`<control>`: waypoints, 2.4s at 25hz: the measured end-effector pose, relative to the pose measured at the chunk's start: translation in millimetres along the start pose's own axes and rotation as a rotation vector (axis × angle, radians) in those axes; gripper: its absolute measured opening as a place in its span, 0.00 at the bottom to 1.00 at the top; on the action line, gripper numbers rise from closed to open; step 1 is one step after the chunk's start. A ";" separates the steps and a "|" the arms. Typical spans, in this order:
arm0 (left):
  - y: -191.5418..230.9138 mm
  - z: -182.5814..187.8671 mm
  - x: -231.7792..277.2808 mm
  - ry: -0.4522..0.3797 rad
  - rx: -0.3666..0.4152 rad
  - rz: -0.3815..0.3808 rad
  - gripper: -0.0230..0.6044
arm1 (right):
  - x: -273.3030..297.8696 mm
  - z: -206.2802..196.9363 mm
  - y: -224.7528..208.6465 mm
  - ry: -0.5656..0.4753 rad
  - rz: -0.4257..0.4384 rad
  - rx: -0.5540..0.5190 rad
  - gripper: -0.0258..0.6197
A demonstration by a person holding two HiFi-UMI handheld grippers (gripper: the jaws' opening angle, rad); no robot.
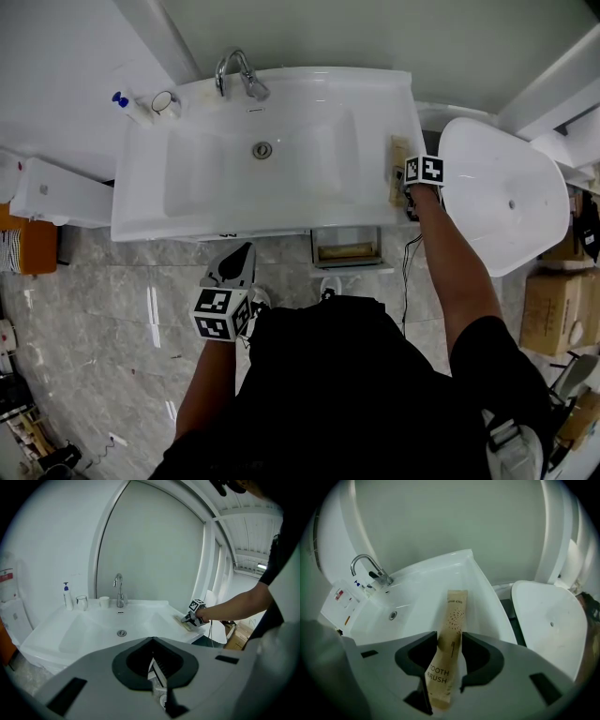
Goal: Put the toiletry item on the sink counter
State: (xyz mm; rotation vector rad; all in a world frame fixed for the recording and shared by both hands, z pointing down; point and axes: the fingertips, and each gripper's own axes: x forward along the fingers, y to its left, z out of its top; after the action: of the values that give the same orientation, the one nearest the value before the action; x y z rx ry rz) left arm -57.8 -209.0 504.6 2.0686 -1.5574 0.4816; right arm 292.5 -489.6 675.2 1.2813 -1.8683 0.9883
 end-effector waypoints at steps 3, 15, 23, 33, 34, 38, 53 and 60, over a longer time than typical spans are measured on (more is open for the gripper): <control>2.8 -0.4 -3.9 -0.001 0.005 0.003 0.03 | 2.2 -2.7 1.2 0.015 -0.011 -0.011 0.28; 13.6 3.0 -8.8 -0.004 0.017 -0.010 0.03 | -7.9 5.5 8.7 -0.026 -0.019 -0.035 0.08; 20.5 8.1 -11.2 0.000 0.043 -0.046 0.03 | -31.0 8.8 17.8 -0.112 0.003 0.014 0.07; 27.4 19.0 -9.4 -0.011 0.060 -0.116 0.03 | -97.3 16.1 71.4 -0.370 0.225 0.187 0.07; 28.0 19.3 -9.4 -0.010 0.060 -0.123 0.03 | -104.3 15.0 76.4 -0.387 0.239 0.199 0.07; 32.5 19.1 -9.0 -0.002 0.023 -0.161 0.03 | -130.1 8.3 97.1 -0.443 0.275 0.224 0.07; 42.1 5.1 1.9 0.032 0.075 -0.252 0.03 | -182.6 -63.2 167.6 -0.465 0.280 0.129 0.07; 38.6 -7.5 8.0 0.059 0.094 -0.280 0.03 | -184.8 -104.7 190.1 -0.428 0.286 0.040 0.07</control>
State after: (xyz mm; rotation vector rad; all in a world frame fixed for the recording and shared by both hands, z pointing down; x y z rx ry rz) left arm -92.5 -219.3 522.0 2.2768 -1.2068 0.5142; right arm 179.1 -271.4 531.0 1.3528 -2.4234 0.9499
